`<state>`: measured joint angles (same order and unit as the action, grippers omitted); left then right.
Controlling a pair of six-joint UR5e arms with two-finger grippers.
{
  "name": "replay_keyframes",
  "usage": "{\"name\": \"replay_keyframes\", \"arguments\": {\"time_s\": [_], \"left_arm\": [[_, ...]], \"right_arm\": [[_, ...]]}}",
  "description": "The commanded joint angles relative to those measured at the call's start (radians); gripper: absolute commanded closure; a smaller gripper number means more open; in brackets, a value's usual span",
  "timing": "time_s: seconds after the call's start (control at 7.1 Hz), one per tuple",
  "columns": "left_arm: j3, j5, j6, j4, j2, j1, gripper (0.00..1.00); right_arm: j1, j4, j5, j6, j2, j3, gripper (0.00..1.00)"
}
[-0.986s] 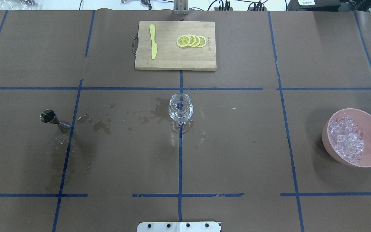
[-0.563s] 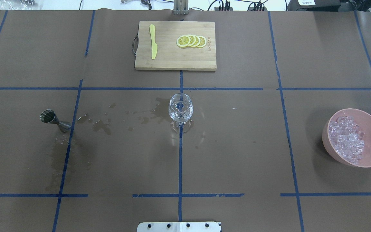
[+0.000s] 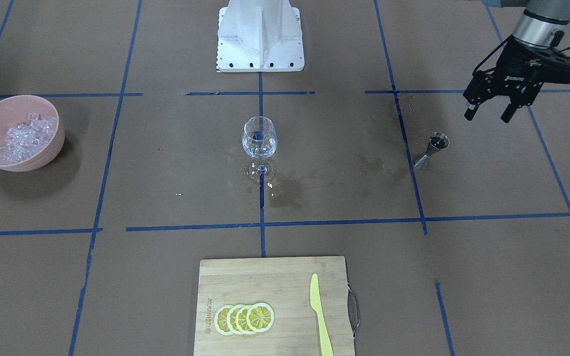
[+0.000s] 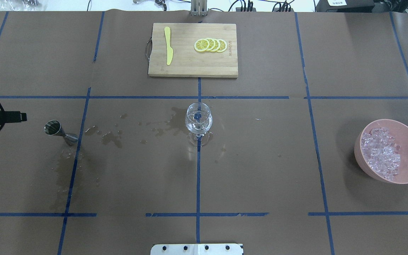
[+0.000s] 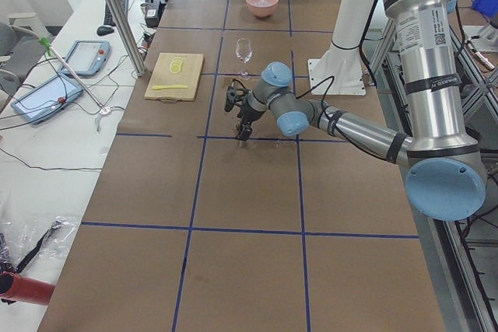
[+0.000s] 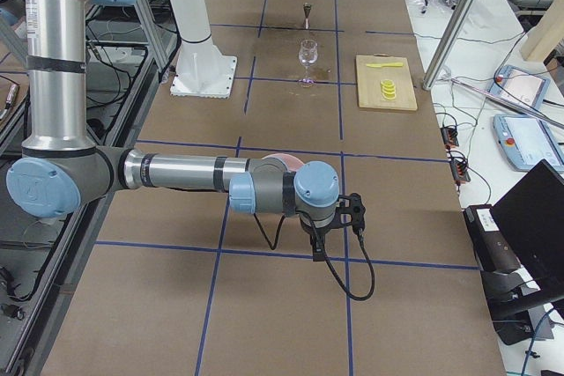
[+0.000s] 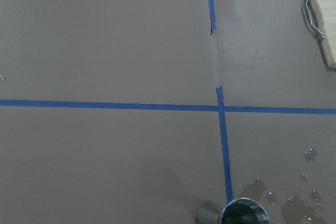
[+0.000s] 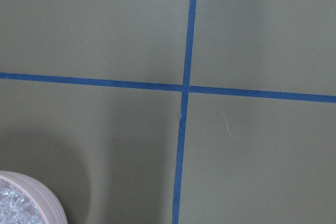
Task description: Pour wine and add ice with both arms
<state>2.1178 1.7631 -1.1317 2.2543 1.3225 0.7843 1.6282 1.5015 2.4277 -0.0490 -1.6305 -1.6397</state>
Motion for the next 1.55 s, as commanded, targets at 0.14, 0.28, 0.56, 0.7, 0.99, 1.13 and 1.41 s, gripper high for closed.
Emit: {"name": "replay_keyframes", "arguments": {"time_s": [0.14,0.28,0.56,0.7,0.99,1.13,1.41], "left_arm": [[0.048,-0.376,-0.215,-0.065,-0.012,-0.346,0.01],[0.051,-0.463,-0.273,-0.126,-0.003,-0.423,0.01],[0.028,-0.644,-0.368,-0.169,0.0,-0.519,0.01],[-0.008,-0.719,-0.39,-0.171,0.027,-0.528,0.02],[-0.102,-0.86,-0.419,-0.176,0.104,-0.528,0.02],[-0.151,-0.925,-0.445,-0.176,0.141,-0.53,0.04],[-0.234,-1.013,-0.47,-0.176,0.152,-0.53,0.05]], "right_arm": [[0.001,-0.001,0.002,0.038,0.004,-0.018,0.0],[-0.001,0.002,0.01,0.134,0.007,-0.063,0.0],[-0.022,0.01,0.01,0.271,0.006,-0.127,0.0],[-0.04,0.005,0.002,0.317,0.006,-0.138,0.0],[-0.072,0.011,-0.001,0.409,-0.002,-0.208,0.0],[-0.086,0.013,-0.001,0.434,-0.006,-0.233,0.0],[-0.117,0.013,-0.002,0.48,-0.034,-0.272,0.0]]}}
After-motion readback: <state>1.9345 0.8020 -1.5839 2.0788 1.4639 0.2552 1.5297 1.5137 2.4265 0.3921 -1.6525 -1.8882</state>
